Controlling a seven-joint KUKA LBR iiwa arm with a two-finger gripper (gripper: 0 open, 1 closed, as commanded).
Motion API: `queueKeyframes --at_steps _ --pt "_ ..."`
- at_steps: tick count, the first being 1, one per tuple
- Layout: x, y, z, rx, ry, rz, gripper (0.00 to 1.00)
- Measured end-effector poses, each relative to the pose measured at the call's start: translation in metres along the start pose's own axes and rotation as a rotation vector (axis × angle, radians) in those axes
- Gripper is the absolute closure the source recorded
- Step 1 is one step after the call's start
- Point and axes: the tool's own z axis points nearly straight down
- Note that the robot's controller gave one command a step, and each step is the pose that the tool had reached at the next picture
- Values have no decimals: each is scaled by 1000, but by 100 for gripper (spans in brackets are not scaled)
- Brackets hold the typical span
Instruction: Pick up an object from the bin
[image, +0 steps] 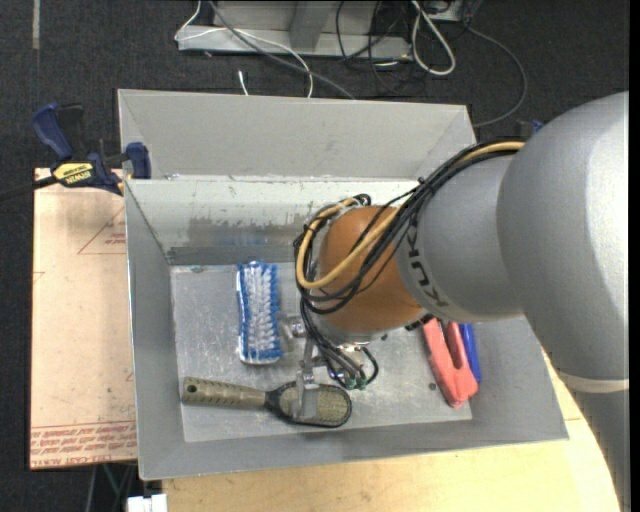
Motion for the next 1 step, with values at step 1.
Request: queueKeyframes --at_steps 1 --pt "-27 -11 6 -3 5 43 0"
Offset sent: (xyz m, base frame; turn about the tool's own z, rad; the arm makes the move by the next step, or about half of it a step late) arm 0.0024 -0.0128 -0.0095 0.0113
